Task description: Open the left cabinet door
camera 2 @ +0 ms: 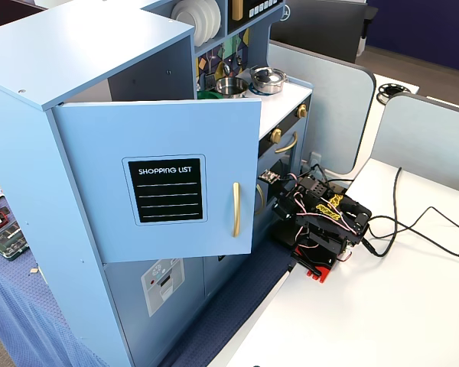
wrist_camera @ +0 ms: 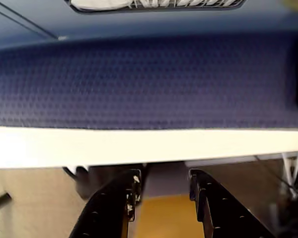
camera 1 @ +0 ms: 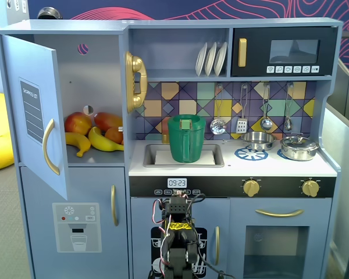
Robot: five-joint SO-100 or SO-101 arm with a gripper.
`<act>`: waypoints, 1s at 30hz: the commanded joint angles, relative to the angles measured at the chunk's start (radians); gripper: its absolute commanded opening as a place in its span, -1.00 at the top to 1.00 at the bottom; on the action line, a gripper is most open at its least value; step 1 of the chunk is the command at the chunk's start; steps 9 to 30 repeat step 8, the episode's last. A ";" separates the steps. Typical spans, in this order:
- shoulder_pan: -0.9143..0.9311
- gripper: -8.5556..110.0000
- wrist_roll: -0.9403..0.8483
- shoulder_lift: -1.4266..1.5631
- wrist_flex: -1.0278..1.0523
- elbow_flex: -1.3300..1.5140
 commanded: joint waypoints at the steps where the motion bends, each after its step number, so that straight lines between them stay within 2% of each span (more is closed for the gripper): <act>1: 0.008 0.78 -0.029 0.014 0.138 -0.002; 8: -0.003 0.77 0.101 0.025 0.190 -0.002; 30: -0.003 0.77 0.101 0.025 0.190 -0.002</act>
